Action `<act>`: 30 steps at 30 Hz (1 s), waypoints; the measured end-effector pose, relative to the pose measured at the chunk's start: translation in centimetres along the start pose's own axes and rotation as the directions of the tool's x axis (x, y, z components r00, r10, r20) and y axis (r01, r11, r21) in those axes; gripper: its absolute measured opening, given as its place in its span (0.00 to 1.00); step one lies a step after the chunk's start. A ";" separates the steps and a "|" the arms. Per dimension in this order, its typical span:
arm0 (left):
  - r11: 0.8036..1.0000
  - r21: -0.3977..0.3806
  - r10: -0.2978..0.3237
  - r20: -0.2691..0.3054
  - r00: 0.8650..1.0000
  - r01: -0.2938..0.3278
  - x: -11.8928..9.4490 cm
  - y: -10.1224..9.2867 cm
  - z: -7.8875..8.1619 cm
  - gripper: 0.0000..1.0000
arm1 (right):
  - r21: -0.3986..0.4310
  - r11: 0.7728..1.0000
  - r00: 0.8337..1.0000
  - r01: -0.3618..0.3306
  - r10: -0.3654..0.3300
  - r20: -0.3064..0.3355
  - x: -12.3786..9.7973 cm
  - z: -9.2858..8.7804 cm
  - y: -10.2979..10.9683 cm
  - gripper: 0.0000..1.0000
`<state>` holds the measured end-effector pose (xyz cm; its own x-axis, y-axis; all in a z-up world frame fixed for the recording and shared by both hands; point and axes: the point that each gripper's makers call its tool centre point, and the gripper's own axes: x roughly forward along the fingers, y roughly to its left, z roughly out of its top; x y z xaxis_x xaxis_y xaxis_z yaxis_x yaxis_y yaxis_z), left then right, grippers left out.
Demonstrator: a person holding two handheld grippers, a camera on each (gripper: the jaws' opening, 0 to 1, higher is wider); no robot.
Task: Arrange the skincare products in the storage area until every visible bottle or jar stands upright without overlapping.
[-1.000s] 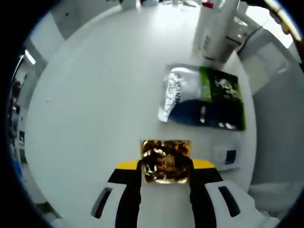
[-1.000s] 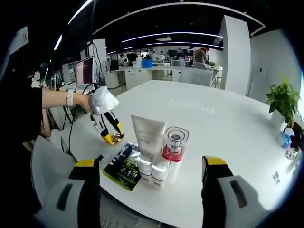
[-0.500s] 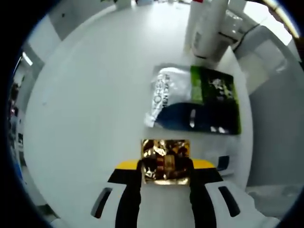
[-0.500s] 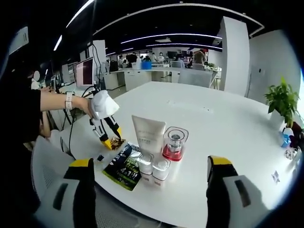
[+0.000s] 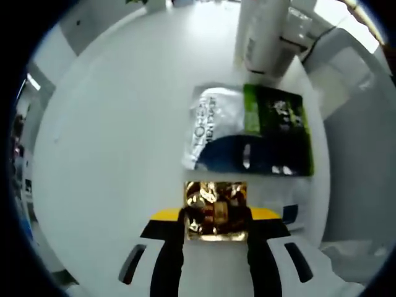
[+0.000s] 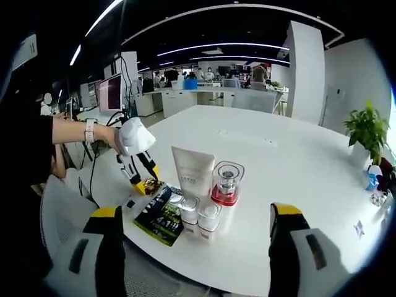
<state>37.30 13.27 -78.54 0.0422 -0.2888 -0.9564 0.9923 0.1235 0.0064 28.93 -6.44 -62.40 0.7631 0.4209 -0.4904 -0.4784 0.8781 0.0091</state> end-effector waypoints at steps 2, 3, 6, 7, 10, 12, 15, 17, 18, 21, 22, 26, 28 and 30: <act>1.000 0.001 0.003 0.000 1.000 -0.003 0.0 -0.1 0.1 0.36 | -0.001 1.000 1.000 0.000 0.000 -0.001 0.0 0.0 0.0 0.99; 1.000 0.002 0.004 0.000 1.000 -0.004 0.0 -0.1 0.1 0.36 | -0.002 1.000 1.000 0.000 0.000 -0.001 0.0 0.0 0.0 0.99; 1.000 -0.003 0.004 0.001 1.000 -0.004 0.1 -0.2 0.2 0.36 | -0.005 1.000 1.000 -0.002 0.002 -0.003 0.1 0.0 0.1 0.99; 1.000 -0.001 0.001 0.001 1.000 -0.001 0.1 -0.3 0.3 0.36 | -0.007 1.000 1.000 -0.004 0.004 -0.004 0.1 0.0 0.2 0.99; 1.000 -0.006 0.000 -0.001 1.000 0.000 0.2 -0.3 0.3 0.36 | -0.007 1.000 1.000 -0.005 0.005 -0.003 0.1 0.0 0.2 0.99; 1.000 -0.008 0.000 0.002 1.000 0.000 0.2 -0.3 0.3 0.37 | -0.007 1.000 1.000 -0.004 0.004 -0.004 0.0 -0.1 0.2 0.99; 1.000 0.003 0.001 0.008 1.000 -0.001 0.2 -0.4 0.4 0.37 | -0.005 1.000 1.000 -0.004 0.004 -0.004 0.0 -0.2 0.1 0.99; 1.000 0.009 -0.002 0.012 1.000 0.002 0.2 -0.4 0.4 0.37 | -0.006 1.000 1.000 -0.005 0.005 -0.007 0.0 -0.3 0.2 0.99; 1.000 0.011 -0.003 0.013 1.000 0.003 0.2 -0.3 0.4 0.37 | -0.006 1.000 1.000 -0.005 0.005 -0.007 0.0 -0.3 0.2 0.99; 1.000 0.017 -0.001 0.016 1.000 0.001 0.2 -0.3 0.5 0.39 | -0.006 1.000 1.000 -0.006 0.006 -0.005 0.0 -0.2 0.2 0.99; 1.000 0.018 0.006 0.016 1.000 -0.006 0.2 -0.1 0.5 0.40 | -0.008 1.000 1.000 -0.007 0.007 -0.005 0.0 -0.2 0.2 0.99; 1.000 0.016 -0.007 0.021 1.000 0.007 0.2 -0.3 0.5 0.38 | -0.010 1.000 1.000 -0.006 0.006 -0.009 0.0 -0.3 0.2 0.98; 1.000 0.016 -0.010 0.023 1.000 0.010 0.2 -0.4 0.5 0.38 | -0.010 1.000 1.000 -0.007 0.007 -0.009 -0.1 -0.3 0.3 0.98; 1.000 0.013 -0.012 0.026 1.000 0.011 0.2 -0.4 0.5 0.39 | -0.011 1.000 1.000 -0.010 0.010 -0.013 -0.1 -0.4 0.3 0.98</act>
<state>37.01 12.73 -78.61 0.0335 -0.3146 -0.9486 0.9941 0.1083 -0.0009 28.54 -6.27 -62.69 0.7526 0.4268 -0.5015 -0.4909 0.8712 0.0047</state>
